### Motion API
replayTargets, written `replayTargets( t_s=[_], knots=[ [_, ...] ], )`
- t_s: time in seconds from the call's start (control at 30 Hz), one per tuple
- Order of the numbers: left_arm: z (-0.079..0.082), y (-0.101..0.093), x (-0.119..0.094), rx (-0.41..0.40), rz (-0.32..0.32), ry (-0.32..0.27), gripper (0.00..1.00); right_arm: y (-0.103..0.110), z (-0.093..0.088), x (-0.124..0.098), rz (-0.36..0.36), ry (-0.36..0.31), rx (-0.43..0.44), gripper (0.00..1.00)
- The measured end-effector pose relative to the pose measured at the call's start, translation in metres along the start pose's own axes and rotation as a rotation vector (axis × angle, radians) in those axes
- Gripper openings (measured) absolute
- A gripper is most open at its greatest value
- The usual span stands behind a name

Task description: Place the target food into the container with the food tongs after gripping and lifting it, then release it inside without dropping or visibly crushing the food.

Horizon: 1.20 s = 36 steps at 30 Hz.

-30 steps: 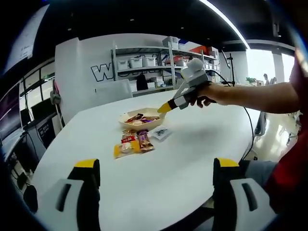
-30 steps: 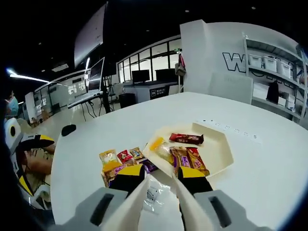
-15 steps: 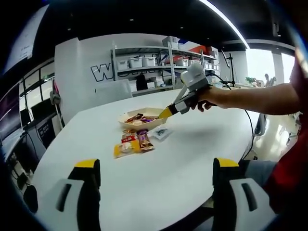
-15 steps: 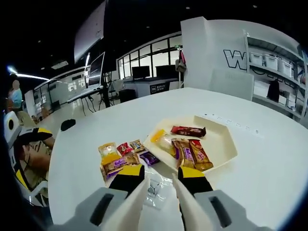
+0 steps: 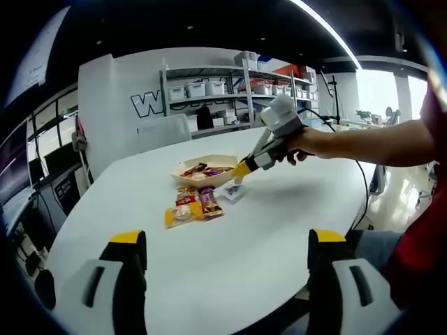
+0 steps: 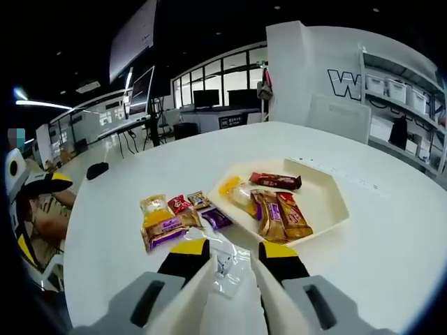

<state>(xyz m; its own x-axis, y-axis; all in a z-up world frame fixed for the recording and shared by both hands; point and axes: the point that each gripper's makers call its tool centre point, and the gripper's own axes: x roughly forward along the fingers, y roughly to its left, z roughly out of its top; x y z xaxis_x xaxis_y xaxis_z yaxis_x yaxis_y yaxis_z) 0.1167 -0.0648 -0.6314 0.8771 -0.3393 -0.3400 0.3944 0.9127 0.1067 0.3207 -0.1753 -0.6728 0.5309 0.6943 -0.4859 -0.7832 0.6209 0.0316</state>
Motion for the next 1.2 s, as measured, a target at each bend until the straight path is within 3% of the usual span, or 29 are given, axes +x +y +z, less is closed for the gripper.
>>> replayTargets(
  t_s=[1.2],
  knots=[
    [0.000,-0.009,0.002,0.023,-0.019,0.012,0.91,0.019,-0.022,-0.015,0.053,0.019,0.018,0.22]
  ],
)
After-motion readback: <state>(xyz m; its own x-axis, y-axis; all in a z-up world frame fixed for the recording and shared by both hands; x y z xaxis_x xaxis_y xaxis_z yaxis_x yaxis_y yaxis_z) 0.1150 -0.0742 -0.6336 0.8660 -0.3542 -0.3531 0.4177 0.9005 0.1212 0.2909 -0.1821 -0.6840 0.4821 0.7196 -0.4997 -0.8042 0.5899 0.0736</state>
